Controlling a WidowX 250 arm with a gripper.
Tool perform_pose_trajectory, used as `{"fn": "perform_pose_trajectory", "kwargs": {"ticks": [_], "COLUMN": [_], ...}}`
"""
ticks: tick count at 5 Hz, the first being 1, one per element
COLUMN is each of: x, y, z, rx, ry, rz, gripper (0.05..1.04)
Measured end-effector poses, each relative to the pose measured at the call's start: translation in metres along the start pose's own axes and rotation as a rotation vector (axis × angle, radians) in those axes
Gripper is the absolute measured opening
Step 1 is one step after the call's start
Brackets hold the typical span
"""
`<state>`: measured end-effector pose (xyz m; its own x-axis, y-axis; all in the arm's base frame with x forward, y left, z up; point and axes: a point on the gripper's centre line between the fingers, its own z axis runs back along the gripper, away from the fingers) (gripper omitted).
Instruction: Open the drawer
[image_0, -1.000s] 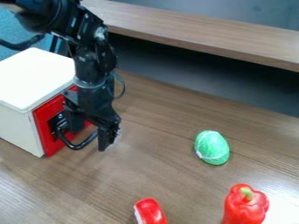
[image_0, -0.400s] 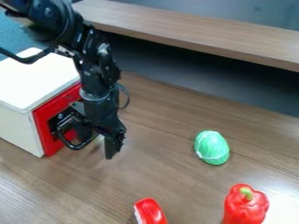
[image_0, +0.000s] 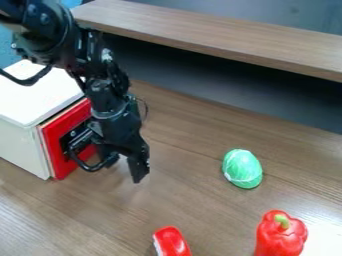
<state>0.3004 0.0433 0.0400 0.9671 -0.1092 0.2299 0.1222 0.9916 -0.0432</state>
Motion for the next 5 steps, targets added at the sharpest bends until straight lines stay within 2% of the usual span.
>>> {"fn": "perform_pose_trajectory", "kwargs": {"ticks": [2,3,5], "x": [0.005,0.003,0.002], "y": [-0.051,-0.065,-0.086], "z": [-0.005,-0.009,-0.01], "rx": [-0.047,-0.042,-0.058], "ry": [0.021,0.051,0.056], "rz": [-0.124,-0.157,-0.199], "gripper": [0.999,0.999,0.999]}}
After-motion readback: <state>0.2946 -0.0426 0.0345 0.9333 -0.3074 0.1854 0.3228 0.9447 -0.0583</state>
